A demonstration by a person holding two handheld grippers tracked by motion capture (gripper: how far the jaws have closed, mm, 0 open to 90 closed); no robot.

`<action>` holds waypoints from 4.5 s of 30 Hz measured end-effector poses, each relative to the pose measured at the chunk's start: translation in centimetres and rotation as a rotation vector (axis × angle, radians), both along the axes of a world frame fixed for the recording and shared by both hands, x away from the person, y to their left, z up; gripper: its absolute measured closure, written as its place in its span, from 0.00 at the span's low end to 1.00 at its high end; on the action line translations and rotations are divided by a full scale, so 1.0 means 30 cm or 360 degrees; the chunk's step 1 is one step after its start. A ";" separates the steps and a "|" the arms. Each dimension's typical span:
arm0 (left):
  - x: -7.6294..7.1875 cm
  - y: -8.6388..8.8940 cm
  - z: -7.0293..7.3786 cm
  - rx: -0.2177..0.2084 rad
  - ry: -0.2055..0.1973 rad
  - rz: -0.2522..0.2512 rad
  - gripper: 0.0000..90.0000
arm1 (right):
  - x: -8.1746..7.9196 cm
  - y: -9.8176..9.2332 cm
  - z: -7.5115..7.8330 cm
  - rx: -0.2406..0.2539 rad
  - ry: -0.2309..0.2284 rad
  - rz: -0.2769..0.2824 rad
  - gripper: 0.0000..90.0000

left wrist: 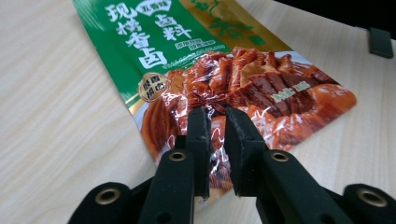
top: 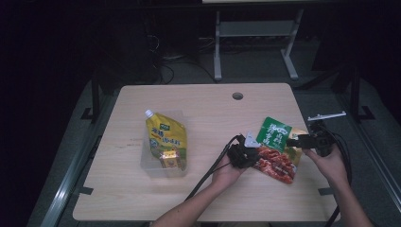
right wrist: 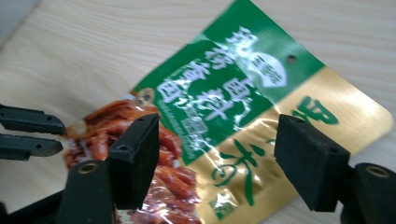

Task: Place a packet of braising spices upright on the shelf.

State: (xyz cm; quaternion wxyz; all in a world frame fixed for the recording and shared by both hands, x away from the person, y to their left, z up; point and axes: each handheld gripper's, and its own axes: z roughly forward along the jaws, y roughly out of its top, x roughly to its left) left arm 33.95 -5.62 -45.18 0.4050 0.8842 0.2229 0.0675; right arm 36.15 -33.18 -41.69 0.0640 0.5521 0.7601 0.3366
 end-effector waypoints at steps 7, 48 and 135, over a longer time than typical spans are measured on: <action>0.018 -0.045 -0.029 0.0076 0.0006 0.0028 0.92 | 0.015 -0.036 -0.037 -0.0011 0.0091 -0.0116 0.40; 0.016 -0.092 -0.048 0.0187 -0.0047 0.0009 0.93 | 0.035 -0.114 -0.135 0.0190 0.0298 -0.0318 0.62; -0.153 0.208 0.097 -0.0082 -0.0142 0.0030 0.54 | -0.107 0.192 0.251 0.0253 -0.0251 0.0268 1.00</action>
